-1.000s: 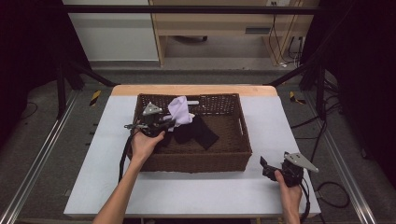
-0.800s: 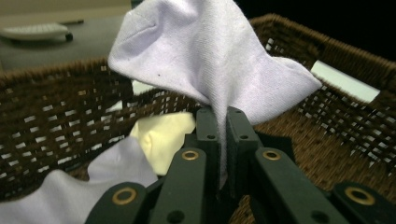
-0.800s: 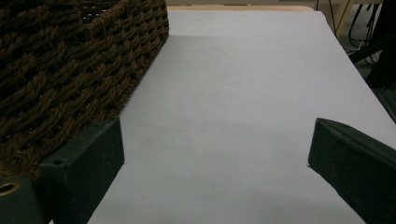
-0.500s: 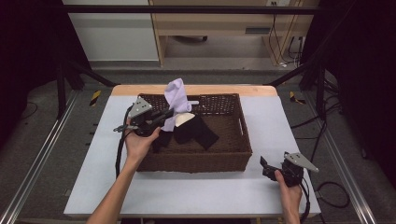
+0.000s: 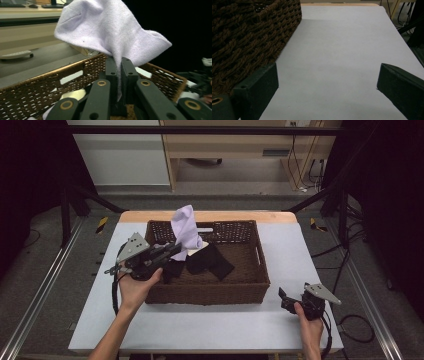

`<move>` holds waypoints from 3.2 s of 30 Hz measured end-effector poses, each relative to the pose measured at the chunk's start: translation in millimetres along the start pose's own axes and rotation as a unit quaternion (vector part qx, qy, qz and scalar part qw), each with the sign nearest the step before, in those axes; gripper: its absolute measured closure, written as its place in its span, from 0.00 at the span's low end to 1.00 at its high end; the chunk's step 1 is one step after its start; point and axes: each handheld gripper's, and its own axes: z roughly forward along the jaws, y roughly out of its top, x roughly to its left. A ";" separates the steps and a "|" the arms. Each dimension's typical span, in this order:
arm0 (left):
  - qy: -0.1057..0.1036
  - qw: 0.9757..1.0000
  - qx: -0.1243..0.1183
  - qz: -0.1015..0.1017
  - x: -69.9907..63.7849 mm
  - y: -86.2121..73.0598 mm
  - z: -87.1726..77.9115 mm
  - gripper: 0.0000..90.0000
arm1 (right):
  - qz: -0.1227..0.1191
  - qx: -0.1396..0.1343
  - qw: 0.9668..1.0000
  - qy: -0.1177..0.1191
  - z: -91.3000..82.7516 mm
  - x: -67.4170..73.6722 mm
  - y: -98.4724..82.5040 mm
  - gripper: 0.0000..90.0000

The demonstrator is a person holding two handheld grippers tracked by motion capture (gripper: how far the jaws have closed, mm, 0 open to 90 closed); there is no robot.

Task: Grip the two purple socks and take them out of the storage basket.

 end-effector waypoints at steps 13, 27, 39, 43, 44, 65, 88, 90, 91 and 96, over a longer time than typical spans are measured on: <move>-0.014 1.000 0.014 0.017 -19.2 -31.7 -48.1 0.95 | 0.001 -0.001 1.000 -0.001 -0.4 0.3 0.0 0.05; -0.047 0.996 0.060 0.040 -48.9 -65.6 -60.0 0.95 | 0.001 -0.001 1.000 0.001 -0.5 0.3 0.0 0.05; -0.101 0.985 0.132 0.045 -68.9 -109.5 -50.0 0.95 | 0.002 -0.001 1.000 0.000 -0.2 0.1 0.0 0.05; -0.113 0.977 0.173 0.043 -69.6 -124.0 -39.5 0.95 | 0.001 -0.001 1.000 -0.001 -0.1 -0.2 0.0 0.05; -0.113 0.975 0.184 0.043 -69.5 -127.1 -37.3 0.95 | 0.001 -0.001 1.000 0.000 0.0 -0.3 0.0 0.05; -0.081 0.965 0.250 0.013 -61.0 -152.2 -20.7 0.74 | 0.002 0.003 1.000 0.004 0.4 -0.6 0.3 0.05; 0.007 0.995 0.103 -0.014 -22.6 -52.3 -38.4 0.55 | 0.006 -0.010 1.000 0.008 -1.6 -1.9 -0.6 0.03; 0.015 0.995 0.096 -0.012 -14.4 -38.0 -32.0 0.54 | 0.006 -0.009 1.000 0.009 -1.5 -2.1 -0.5 0.03; 0.020 0.995 0.096 -0.013 -10.8 -32.1 -28.7 0.54 | 0.004 -0.008 1.000 0.013 -1.5 -2.2 -0.5 0.03; 0.048 0.994 0.092 -0.015 7.9 -9.3 -7.7 0.52 | 0.000 -0.005 1.000 0.015 -1.1 -1.5 -0.2 0.03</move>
